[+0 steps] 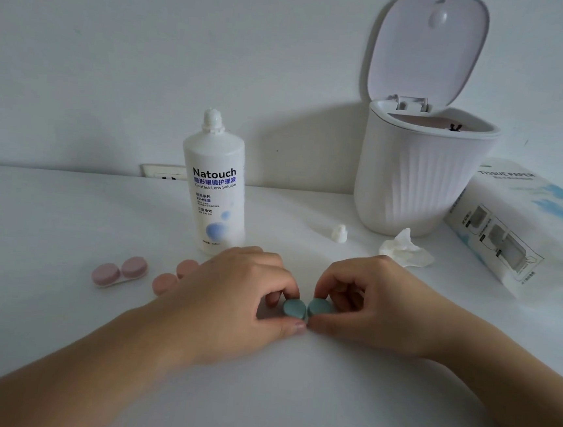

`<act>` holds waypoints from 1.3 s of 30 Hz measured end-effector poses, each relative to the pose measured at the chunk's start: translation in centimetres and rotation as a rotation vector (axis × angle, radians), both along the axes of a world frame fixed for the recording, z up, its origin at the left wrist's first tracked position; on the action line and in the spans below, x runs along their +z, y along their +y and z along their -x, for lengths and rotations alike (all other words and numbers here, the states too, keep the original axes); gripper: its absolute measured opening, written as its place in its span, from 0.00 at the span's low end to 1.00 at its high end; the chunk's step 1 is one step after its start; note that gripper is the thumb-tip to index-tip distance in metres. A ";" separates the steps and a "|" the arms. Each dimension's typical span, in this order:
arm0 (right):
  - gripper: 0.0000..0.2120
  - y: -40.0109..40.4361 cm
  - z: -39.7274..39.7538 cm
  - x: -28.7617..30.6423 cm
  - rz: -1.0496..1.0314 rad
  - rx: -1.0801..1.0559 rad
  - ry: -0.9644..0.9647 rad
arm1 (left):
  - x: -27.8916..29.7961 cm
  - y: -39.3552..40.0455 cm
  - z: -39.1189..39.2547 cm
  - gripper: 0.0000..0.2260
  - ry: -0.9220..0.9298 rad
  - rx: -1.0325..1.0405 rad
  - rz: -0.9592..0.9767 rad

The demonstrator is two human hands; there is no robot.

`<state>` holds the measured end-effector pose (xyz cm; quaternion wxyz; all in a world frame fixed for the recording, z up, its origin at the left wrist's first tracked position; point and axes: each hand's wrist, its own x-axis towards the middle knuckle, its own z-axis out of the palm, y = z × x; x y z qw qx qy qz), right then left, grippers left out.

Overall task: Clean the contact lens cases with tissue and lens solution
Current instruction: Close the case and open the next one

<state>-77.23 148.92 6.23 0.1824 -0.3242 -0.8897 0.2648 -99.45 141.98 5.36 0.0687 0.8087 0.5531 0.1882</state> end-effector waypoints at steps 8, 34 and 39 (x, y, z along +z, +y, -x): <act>0.09 -0.2 -0.1 0.3 -0.024 0.031 -0.051 | 0.2 0.4 -0.3 0.16 0.001 -0.039 -0.026; 0.06 -0.3 0.0 0.3 -0.101 0.127 0.005 | -0.1 1.0 0.5 0.21 0.003 -0.063 0.020; 0.12 -0.3 -0.3 0.5 -0.125 0.152 0.035 | -0.1 1.0 0.6 0.20 -0.006 -0.062 0.008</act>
